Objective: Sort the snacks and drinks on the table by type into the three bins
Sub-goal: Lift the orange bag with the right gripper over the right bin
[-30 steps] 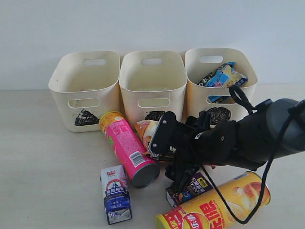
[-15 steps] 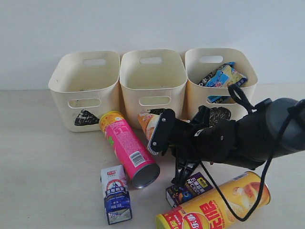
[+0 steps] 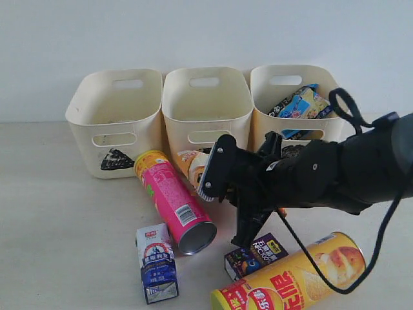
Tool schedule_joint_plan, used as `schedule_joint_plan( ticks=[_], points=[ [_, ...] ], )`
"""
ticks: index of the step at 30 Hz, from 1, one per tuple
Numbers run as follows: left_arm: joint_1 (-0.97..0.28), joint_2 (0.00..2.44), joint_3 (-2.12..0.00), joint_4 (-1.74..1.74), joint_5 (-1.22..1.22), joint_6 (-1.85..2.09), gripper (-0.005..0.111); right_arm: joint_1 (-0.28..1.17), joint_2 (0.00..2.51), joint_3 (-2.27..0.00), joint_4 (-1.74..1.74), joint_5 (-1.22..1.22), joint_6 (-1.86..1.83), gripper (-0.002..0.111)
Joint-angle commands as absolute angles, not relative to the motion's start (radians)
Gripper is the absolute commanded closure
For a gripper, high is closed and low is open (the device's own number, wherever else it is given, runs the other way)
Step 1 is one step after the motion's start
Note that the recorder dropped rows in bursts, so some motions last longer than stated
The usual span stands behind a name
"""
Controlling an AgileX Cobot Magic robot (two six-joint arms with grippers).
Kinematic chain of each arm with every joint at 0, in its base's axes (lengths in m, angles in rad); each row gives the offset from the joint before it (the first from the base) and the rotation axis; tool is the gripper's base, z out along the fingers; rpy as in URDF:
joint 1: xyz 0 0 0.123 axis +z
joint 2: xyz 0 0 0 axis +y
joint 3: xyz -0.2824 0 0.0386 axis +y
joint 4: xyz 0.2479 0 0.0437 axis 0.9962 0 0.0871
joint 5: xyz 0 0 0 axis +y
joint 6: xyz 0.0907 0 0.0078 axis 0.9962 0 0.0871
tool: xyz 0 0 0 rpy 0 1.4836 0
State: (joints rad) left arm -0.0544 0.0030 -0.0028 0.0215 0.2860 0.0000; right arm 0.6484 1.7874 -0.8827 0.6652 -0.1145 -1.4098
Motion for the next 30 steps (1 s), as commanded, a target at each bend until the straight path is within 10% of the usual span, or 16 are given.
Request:
schedule_joint_plan(
  ticks=[1, 30],
  points=[
    [-0.051, 0.0, 0.0, 0.016, 0.285, 0.007, 0.102, 0.65, 1.709, -0.884, 0.664, -0.059, -1.426, 0.109],
    [-0.051, 0.0, 0.0, 0.016, 0.285, 0.007, 0.102, 0.584, 1.429, -0.964, 0.67, -0.191, -1.419, 0.109]
  ],
)
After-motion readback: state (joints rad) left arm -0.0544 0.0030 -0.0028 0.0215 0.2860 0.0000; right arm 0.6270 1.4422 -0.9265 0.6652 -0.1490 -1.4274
